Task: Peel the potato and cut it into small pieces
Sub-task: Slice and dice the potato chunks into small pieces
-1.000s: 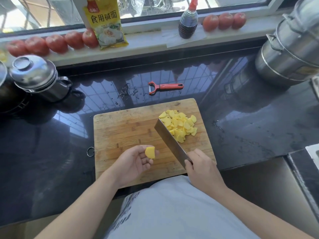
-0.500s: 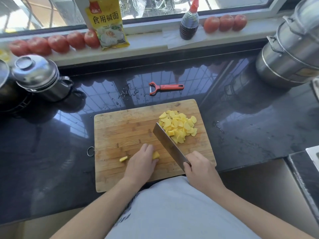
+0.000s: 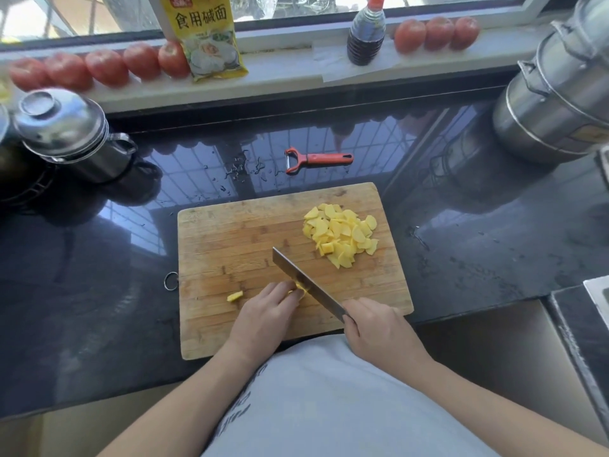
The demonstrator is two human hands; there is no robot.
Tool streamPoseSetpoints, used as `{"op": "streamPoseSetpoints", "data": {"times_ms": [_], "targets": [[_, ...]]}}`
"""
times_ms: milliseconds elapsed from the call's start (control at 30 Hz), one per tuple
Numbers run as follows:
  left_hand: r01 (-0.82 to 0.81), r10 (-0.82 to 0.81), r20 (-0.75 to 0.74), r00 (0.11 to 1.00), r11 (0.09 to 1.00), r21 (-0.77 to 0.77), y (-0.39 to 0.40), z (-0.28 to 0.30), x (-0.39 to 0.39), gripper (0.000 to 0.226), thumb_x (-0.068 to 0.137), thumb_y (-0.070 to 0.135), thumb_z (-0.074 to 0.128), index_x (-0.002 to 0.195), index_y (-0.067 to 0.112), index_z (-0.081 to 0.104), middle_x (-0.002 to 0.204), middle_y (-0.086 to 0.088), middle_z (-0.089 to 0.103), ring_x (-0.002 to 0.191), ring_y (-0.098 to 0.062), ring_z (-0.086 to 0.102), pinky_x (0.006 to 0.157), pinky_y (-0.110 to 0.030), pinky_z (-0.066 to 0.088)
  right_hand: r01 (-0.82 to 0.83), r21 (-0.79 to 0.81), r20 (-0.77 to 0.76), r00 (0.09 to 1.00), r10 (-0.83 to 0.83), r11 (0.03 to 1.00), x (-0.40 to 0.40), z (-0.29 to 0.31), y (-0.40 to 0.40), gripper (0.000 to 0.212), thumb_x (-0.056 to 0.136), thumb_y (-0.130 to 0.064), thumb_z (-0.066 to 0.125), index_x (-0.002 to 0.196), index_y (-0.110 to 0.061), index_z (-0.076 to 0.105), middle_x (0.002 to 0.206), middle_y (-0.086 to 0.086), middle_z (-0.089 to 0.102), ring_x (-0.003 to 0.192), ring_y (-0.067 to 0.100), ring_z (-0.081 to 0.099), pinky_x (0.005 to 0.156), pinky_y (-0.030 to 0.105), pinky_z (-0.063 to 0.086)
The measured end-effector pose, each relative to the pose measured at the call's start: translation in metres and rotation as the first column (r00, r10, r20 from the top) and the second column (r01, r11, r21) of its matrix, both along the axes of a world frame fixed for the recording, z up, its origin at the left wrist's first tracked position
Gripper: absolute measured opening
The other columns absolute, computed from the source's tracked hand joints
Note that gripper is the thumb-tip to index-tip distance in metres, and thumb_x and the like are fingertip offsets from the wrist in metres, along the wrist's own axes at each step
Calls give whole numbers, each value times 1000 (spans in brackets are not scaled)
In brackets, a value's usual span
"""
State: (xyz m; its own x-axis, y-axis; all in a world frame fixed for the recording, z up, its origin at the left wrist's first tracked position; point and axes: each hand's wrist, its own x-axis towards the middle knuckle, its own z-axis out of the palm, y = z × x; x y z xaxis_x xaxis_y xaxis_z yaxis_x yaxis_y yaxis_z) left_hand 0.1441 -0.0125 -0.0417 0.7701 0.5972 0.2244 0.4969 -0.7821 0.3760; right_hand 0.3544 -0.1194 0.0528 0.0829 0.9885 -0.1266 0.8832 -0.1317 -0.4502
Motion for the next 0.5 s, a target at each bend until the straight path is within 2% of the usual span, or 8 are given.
{"op": "streamPoseSetpoints", "data": {"times_ms": [100, 267, 333, 400, 500], "targets": [[-36, 37, 35, 999, 999, -17, -2, 3, 3, 21, 95, 10, 71, 116, 12, 71, 116, -5, 67, 96, -27, 65, 75, -39, 60, -30, -18, 18, 999, 30, 999, 0, -2, -1, 10, 83, -11, 54, 74, -15, 57, 63, -3, 48, 47, 28, 48, 37, 34, 36], [-111, 116, 70, 991, 991, -79, -6, 6, 11, 11, 93, 4, 73, 102, 8, 71, 103, -7, 68, 85, -30, 63, 72, -42, 57, -45, -32, 75, 996, 47, 998, 7, -6, -8, 17, 84, -15, 45, 75, -15, 59, 64, -1, 47, 45, 31, 47, 35, 36, 37], [-128, 138, 81, 987, 985, -112, -8, 6, 13, 9, 91, 1, 73, 99, 6, 71, 100, -7, 68, 84, -30, 61, 71, -42, 55, -69, -54, 82, 994, 73, 996, 10, -6, -15, 9, 79, -7, 58, 74, -14, 57, 63, -1, 45, 43, 29, 45, 33, 37, 38], [-136, 149, 96, 984, 982, -129, -10, 7, 13, 5, 93, 1, 71, 96, 5, 71, 98, -7, 67, 83, -30, 60, 70, -41, 54, -90, -80, 95, 991, 97, 993, 11, -12, -16, 23, 69, 3, 70, 70, -15, 54, 61, -3, 40, 40, 27, 42, 31, 34, 36], [-146, 161, 109, 981, 980, -133, -10, 8, 14, 4, 94, 2, 69, 92, 6, 70, 94, -6, 66, 81, -29, 58, 69, -39, 52, -59, -60, 61, 996, 63, 996, 3, -26, 2, 32, 62, 7, 72, 67, -16, 50, 60, -5, 34, 37, 28, 41, 30, 30, 32]]}}
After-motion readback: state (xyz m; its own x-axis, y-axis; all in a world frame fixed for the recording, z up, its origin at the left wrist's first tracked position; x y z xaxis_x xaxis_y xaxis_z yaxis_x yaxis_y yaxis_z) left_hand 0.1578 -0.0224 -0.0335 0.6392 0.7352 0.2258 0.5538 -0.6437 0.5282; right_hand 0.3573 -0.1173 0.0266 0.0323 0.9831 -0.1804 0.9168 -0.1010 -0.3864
